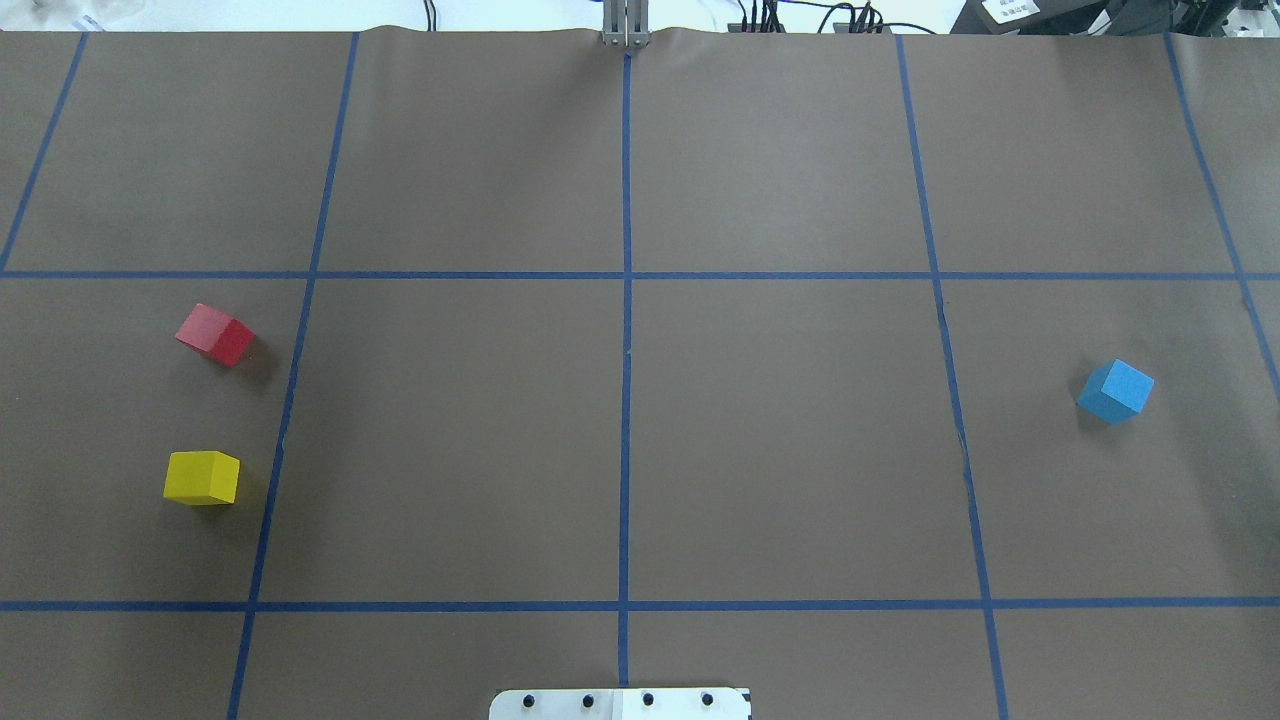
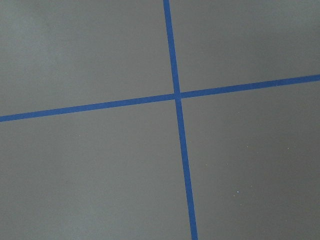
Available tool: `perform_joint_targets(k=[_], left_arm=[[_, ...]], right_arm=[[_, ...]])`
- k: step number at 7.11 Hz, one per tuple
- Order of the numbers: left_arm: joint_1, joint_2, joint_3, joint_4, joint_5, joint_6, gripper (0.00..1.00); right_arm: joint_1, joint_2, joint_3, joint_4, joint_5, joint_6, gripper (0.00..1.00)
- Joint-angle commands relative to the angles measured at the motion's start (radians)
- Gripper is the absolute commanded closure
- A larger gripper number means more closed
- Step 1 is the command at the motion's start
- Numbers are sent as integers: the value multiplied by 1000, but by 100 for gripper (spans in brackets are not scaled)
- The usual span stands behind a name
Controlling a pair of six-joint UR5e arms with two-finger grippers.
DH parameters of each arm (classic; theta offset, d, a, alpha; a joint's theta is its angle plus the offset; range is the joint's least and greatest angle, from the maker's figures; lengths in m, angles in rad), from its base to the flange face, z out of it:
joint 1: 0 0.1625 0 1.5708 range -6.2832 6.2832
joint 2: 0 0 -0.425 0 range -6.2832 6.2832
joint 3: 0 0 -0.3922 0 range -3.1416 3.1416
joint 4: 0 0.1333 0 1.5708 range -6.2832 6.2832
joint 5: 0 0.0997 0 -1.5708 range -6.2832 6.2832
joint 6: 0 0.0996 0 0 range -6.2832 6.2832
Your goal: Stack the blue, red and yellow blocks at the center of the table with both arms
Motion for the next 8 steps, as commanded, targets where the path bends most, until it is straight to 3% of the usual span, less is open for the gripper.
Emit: perform_joint_targets(k=[1, 4, 5, 6, 7, 8], left_arm=[[0, 1, 2, -1, 0, 0, 0], [-5, 13, -43, -16, -6, 9, 0], [0, 10, -81, -15, -6, 6, 0], [2, 7, -84, -18, -6, 3, 0], [2, 10, -84, -19, -6, 3, 0], [2, 10, -76, -19, -6, 8, 0]], right_arm=[[10, 6, -1, 0, 2, -1, 0], [10, 12, 28, 2, 0, 1, 0], [9, 78, 38, 0, -74, 10, 0], [-11, 109, 41, 0, -93, 13, 0], [-75, 109, 24, 8, -45, 10, 0], [-153, 100, 38, 150, -15, 13, 0]])
